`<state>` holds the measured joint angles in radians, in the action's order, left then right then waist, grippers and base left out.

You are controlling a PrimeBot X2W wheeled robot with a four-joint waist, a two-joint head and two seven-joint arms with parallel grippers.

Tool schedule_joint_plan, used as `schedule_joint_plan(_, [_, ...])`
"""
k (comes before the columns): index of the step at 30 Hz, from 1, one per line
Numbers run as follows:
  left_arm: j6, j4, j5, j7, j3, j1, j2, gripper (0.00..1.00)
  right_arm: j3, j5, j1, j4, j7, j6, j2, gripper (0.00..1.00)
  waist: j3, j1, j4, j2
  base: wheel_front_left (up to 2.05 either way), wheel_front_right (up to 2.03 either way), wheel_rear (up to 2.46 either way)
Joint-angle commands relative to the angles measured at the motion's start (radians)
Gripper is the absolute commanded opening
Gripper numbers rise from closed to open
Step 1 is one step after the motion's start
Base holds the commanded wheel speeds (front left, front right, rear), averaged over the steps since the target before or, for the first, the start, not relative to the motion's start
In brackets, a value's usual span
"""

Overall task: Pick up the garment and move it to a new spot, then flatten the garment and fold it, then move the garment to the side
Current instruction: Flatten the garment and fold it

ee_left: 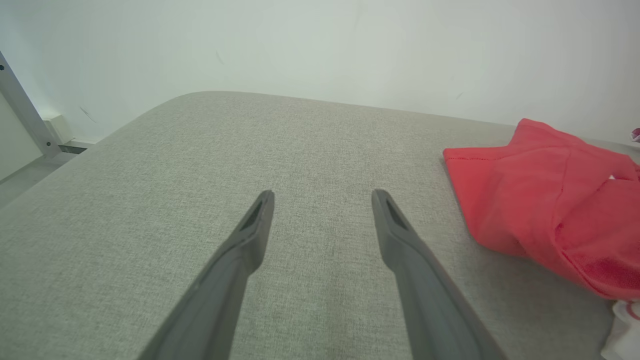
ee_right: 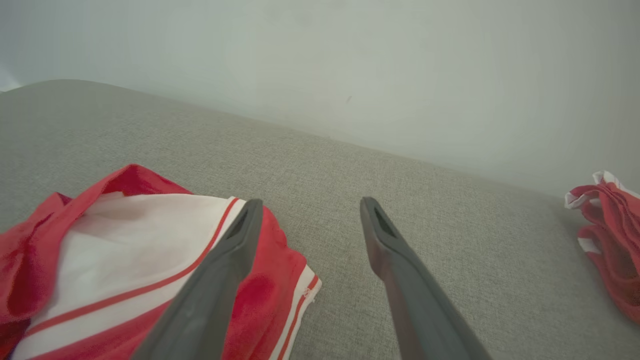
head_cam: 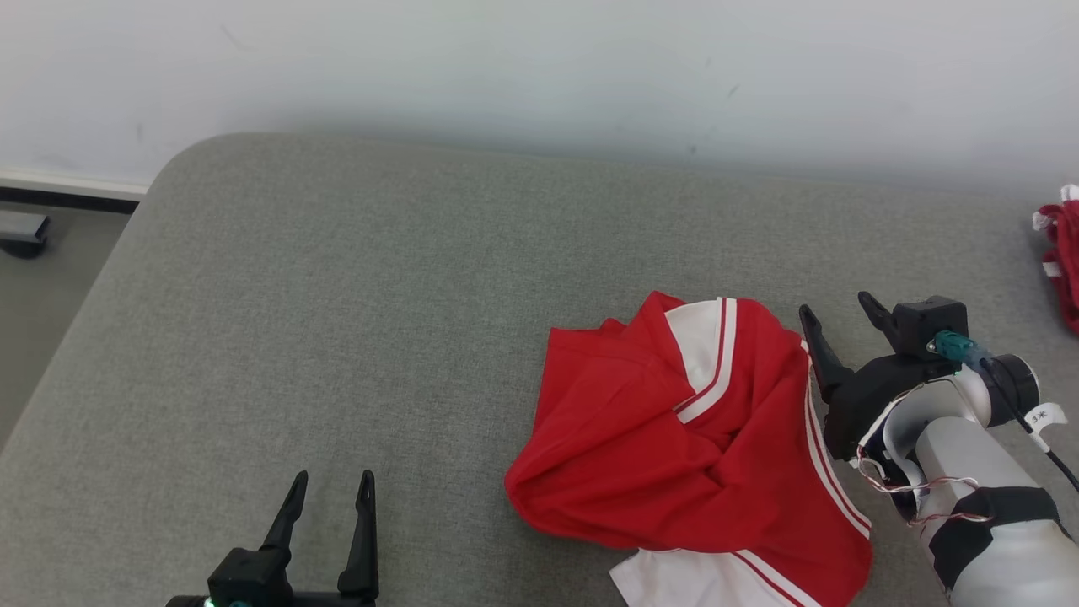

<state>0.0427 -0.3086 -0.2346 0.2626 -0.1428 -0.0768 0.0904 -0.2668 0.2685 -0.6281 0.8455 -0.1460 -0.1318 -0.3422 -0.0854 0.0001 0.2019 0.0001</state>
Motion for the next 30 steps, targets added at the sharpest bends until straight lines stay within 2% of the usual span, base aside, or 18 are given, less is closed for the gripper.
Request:
schedule_joint_plan(1, [-0.002, 0.002, 0.009, 0.003, -0.001, -0.018, -0.006, 1.00, 0.008, -0.006, -0.031, 0.048, -0.004, 0.003, -0.001, 1.00, -0.045, -0.0001, 0.042, -0.0001, 0.00, 0.00, 0.00])
schedule_joint_plan(7, [0.002, 0.002, 0.010, 0.003, -0.008, -0.040, -0.014, 1.00, 0.038, -0.003, -0.089, 0.225, 0.002, 0.003, 0.013, 1.00, -0.078, -0.0001, 0.072, -0.0001, 0.00, 0.00, 0.00])
schedule_joint_plan(15, [0.005, -0.010, 0.012, 0.003, -0.001, -0.054, -0.021, 1.00, 0.007, 0.020, -0.103, 0.346, 0.032, 0.003, 0.058, 1.00, -0.086, -0.0001, 0.075, -0.0001, 0.00, 0.00, 0.00])
schedule_joint_plan(16, [0.005, -0.011, 0.012, 0.003, -0.001, -0.056, -0.022, 1.00, 0.000, 0.028, -0.102, 0.354, 0.038, 0.003, 0.066, 0.85, -0.087, -0.0001, 0.075, -0.0001, 0.00, 0.00, 0.00])
schedule_joint_plan(17, [0.005, -0.012, 0.012, 0.003, -0.001, -0.058, -0.023, 1.00, -0.007, 0.036, -0.105, 0.359, 0.041, 0.003, 0.070, 0.36, -0.088, -0.0001, 0.074, -0.0001, 0.00, 0.00, 0.00])
schedule_joint_plan(18, [0.006, -0.012, 0.013, 0.003, 0.000, -0.060, -0.023, 1.00, -0.014, 0.043, -0.107, 0.361, 0.042, 0.003, 0.074, 0.00, -0.088, -0.0001, 0.072, -0.0001, 0.00, 0.00, 0.00])
schedule_joint_plan(24, [0.003, -0.010, 0.016, 0.003, 0.008, -0.056, -0.027, 1.00, -0.059, 0.080, -0.146, 0.331, -0.014, 0.003, 0.055, 0.00, -0.084, -0.0001, 0.053, -0.0001, 0.00, 0.00, 0.00])
schedule_joint_plan(30, [0.006, -0.007, 0.018, 0.003, 0.017, -0.041, -0.029, 1.00, -0.058, 0.102, -0.191, 0.326, -0.078, 0.003, -0.041, 0.00, -0.062, -0.0001, 0.034, -0.0001, 0.00, 0.00, 0.00])
